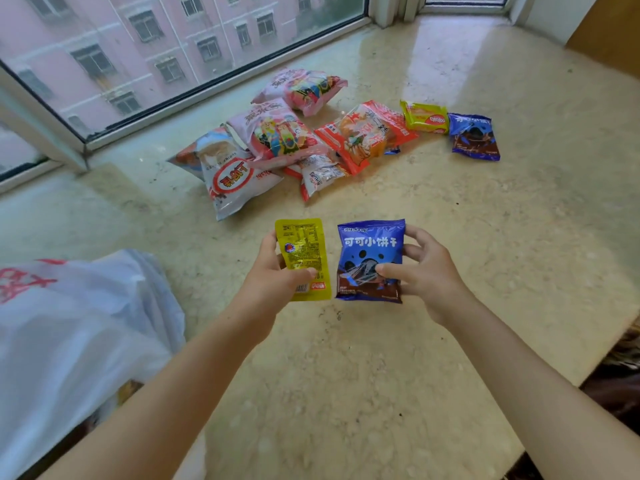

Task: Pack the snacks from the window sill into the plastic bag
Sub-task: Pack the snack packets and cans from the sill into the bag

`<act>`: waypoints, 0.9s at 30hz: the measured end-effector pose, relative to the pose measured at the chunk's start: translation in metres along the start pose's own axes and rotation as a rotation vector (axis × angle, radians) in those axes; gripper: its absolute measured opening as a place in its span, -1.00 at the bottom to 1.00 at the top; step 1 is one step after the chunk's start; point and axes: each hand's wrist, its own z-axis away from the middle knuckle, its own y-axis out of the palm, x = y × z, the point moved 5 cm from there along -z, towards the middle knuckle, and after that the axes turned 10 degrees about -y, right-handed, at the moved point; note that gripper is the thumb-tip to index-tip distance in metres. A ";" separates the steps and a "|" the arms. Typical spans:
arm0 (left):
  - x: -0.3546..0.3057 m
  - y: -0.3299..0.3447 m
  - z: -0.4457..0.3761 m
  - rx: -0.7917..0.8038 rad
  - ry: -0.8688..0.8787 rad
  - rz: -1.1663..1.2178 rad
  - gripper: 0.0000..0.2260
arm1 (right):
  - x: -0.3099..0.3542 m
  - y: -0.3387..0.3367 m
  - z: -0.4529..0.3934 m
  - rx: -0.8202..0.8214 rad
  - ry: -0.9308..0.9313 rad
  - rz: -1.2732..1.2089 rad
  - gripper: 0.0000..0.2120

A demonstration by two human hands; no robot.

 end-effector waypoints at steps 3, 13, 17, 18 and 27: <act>-0.012 -0.032 0.036 -0.023 0.068 -0.016 -0.46 | 0.022 0.027 0.027 0.040 -0.022 -0.056 -0.36; -0.031 -0.186 0.180 -0.146 0.181 0.066 -0.34 | 0.113 0.149 0.113 0.258 -0.144 -0.160 -0.41; -0.013 -0.243 0.222 -0.219 0.174 0.053 -0.37 | 0.132 0.200 0.145 0.354 -0.182 -0.185 -0.45; -0.007 -0.256 0.228 -0.238 0.175 0.048 -0.39 | 0.136 0.212 0.153 0.367 -0.184 -0.187 -0.45; 0.047 -0.311 0.236 -0.737 0.673 -1.495 -0.44 | 0.127 0.316 0.209 0.544 -0.483 0.095 -0.45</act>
